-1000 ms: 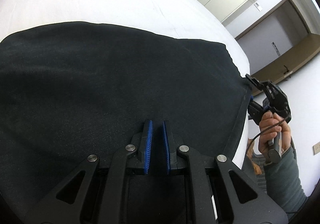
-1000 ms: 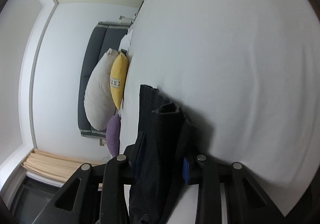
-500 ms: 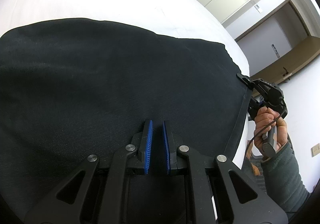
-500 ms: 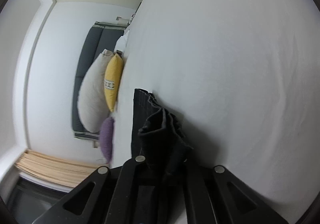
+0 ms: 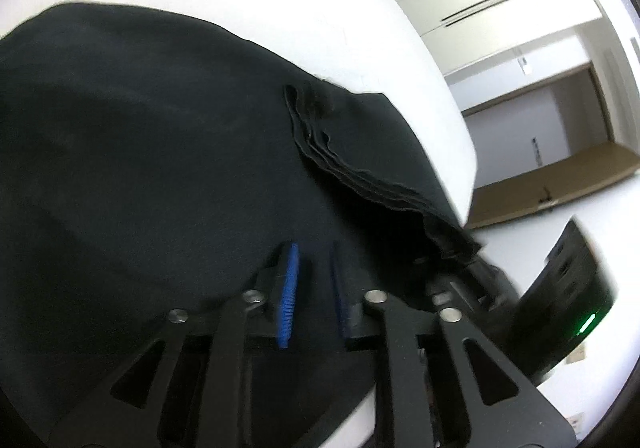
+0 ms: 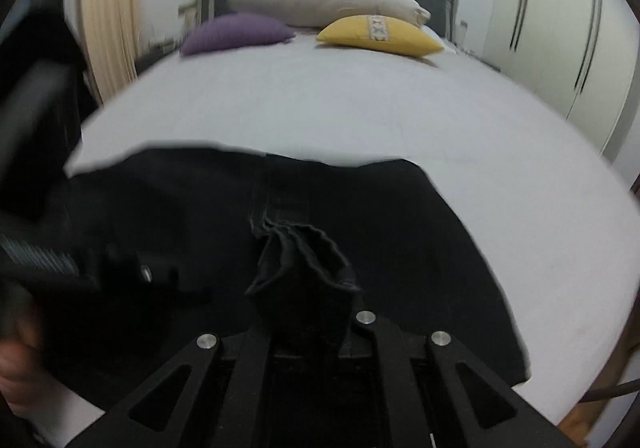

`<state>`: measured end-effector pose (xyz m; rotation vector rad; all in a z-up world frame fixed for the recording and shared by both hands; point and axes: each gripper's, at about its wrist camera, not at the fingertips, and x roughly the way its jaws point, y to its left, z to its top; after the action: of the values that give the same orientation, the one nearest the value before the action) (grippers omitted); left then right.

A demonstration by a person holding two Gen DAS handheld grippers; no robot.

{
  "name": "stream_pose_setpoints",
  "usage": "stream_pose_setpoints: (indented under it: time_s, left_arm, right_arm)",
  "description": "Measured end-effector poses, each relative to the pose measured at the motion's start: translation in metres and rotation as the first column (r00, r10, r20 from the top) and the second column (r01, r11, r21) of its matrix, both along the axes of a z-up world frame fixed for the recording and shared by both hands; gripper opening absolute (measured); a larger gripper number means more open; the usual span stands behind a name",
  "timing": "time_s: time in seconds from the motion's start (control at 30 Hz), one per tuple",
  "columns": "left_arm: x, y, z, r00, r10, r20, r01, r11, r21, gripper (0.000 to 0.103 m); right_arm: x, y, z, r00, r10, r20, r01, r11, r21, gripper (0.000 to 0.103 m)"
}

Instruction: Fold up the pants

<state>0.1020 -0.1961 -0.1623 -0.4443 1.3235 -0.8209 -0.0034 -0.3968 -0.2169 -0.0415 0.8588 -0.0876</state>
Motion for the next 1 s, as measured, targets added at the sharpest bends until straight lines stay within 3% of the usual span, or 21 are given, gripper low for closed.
stream_pose_setpoints:
  time_s: [0.03, 0.1, 0.2, 0.4, 0.57, 0.63, 0.7, 0.87, 1.0]
  left_arm:
    - [0.001, 0.004, 0.000, 1.000, 0.011, -0.014, -0.011, 1.000, -0.018, 0.030]
    - [0.003, 0.009, 0.001, 0.999, 0.033, -0.041, -0.036, 0.997, -0.068, 0.060]
    - [0.006, 0.008, 0.008, 0.997, 0.049, -0.058, -0.054, 0.994, -0.093, 0.077]
    - [0.022, 0.020, 0.009, 0.984, 0.096, -0.152, -0.122, 0.978, -0.171, 0.080]
    - [0.041, 0.037, -0.004, 0.966, 0.110, -0.233, -0.153, 0.972, -0.178, 0.080]
    - [0.045, 0.038, -0.007, 0.964, 0.103, -0.244, -0.146, 0.975, -0.166, 0.073]
    - [0.049, 0.038, -0.005, 0.968, 0.082, -0.239, -0.116, 0.984, -0.132, 0.023]
    - [0.053, 0.055, 0.013, 0.987, 0.039, -0.153, -0.053, 0.995, -0.084, 0.010]
    - [0.056, 0.074, 0.027, 0.996, 0.006, -0.090, -0.011, 0.999, -0.052, 0.008]
  right_arm:
    - [0.000, 0.007, -0.001, 1.000, -0.002, 0.007, 0.002, 0.999, -0.037, 0.005]
    - [0.002, 0.010, 0.001, 1.000, -0.018, 0.016, 0.019, 0.999, -0.031, 0.005]
    - [-0.001, 0.018, 0.011, 0.999, -0.013, 0.053, 0.017, 0.996, -0.090, 0.005]
    - [-0.006, 0.047, 0.024, 0.995, 0.036, 0.092, -0.017, 0.979, -0.201, 0.005]
    - [-0.009, 0.082, 0.026, 0.989, 0.112, 0.099, -0.080, 0.956, -0.283, 0.005]
    - [-0.008, 0.096, 0.027, 0.985, 0.141, 0.100, -0.107, 0.951, -0.291, 0.005]
    - [-0.006, 0.105, 0.027, 0.983, 0.158, 0.097, -0.123, 0.948, -0.294, 0.005]
    - [-0.004, 0.125, 0.030, 0.975, 0.202, 0.092, -0.167, 0.941, -0.294, 0.005]
    - [0.000, 0.150, 0.034, 0.961, 0.264, 0.089, -0.226, 0.927, -0.300, 0.005]
